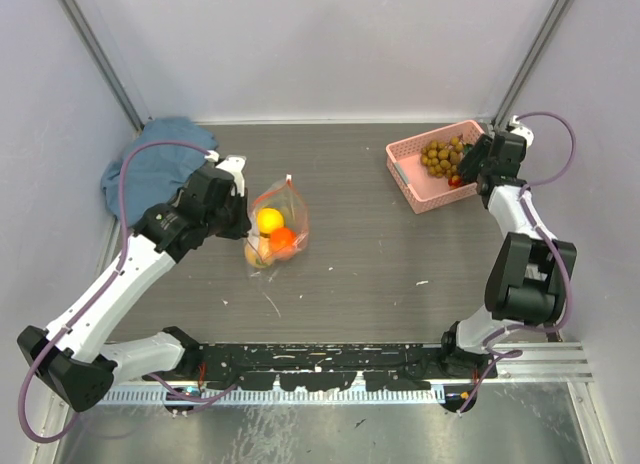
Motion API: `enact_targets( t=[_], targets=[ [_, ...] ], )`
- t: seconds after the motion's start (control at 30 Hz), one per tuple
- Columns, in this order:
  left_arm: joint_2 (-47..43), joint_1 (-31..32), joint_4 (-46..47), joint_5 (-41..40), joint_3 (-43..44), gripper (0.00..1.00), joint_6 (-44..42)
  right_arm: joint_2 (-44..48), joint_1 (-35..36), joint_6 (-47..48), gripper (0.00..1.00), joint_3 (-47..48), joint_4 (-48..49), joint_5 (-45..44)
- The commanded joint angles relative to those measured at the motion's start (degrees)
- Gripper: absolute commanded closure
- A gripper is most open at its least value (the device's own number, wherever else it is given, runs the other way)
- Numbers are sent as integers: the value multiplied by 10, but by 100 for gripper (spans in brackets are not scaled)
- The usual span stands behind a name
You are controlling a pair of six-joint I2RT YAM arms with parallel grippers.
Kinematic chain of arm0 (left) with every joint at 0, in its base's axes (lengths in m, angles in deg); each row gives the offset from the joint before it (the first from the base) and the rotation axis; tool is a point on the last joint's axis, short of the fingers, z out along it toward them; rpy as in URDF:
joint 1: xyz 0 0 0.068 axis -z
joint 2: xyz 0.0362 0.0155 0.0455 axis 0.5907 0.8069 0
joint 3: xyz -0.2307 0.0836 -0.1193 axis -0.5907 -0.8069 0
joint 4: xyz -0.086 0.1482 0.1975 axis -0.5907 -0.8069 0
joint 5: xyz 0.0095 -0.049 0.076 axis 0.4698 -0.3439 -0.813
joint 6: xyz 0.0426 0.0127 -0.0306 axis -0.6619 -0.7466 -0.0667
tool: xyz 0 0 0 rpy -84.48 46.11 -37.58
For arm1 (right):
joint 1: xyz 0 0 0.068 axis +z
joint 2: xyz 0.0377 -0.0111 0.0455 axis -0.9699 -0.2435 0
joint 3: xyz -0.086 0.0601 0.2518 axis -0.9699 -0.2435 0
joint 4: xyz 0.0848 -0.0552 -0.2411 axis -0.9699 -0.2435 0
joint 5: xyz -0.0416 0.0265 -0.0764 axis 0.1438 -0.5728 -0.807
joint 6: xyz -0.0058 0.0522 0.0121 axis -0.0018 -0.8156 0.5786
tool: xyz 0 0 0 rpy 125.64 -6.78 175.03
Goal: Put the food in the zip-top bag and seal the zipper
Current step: Pick up the fake fruit from the bin.
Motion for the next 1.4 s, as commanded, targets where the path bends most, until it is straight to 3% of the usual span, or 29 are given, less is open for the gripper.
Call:
enact_targets(
  t=[0.0, 0.53, 1.03, 1.17, 1.37],
  targets=[
    [-11, -5, -21, -25, 31, 100, -21, -33, -10, -10, 35, 26, 58, -12],
    [-14, -7, -3, -44, 6, 100, -30, -179, -32, -28, 36, 129, 60, 11],
    [-10, -8, -1, -39, 3, 100, -28, -243, -38, -31, 35, 153, 30, 17],
    [-9, -8, -1, -37, 4, 100, -28, -250, -40, -31, 42, 154, 32, 27],
    [-8, -8, -1, -35, 5, 100, -27, -247, -43, -29, 65, 158, 33, 32]
  ],
)
